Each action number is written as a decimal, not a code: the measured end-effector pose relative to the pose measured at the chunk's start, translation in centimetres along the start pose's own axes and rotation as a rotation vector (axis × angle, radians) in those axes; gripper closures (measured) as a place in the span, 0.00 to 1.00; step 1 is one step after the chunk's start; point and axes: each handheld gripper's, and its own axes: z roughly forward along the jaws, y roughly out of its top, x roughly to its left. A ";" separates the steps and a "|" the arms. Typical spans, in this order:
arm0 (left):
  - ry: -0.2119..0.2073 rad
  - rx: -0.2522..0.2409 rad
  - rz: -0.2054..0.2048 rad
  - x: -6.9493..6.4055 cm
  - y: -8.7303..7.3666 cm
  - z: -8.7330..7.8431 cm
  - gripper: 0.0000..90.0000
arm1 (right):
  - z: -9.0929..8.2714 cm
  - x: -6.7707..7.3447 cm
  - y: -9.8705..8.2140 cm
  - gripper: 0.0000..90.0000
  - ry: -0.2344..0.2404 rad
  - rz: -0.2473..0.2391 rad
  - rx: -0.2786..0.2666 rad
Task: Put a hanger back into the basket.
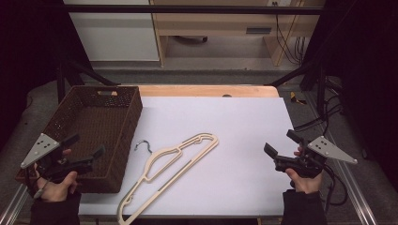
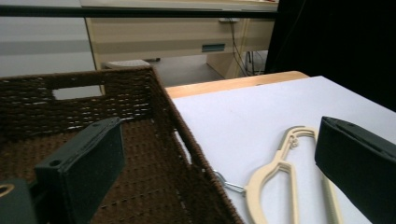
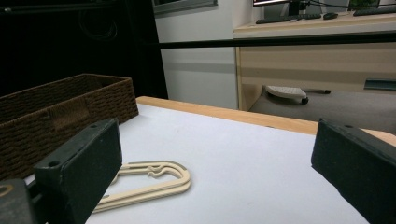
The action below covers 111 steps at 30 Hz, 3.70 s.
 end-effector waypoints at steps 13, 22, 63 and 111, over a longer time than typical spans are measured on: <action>-0.059 0.097 0.059 -3.3 -0.1 2.4 0.06 | 0.2 0.3 0.1 0.03 0.008 -0.013 0.023; -0.139 0.197 0.155 -6.8 -0.7 4.1 0.11 | 0.7 0.9 0.0 0.03 0.033 -0.023 0.038; -0.032 0.604 0.199 -8.3 -10.8 6.2 0.65 | 3.7 3.1 -1.4 0.04 0.133 -0.045 0.140; 0.039 0.632 0.159 -8.0 -11.6 6.5 0.87 | 5.7 4.4 -2.4 0.05 0.184 -0.052 0.206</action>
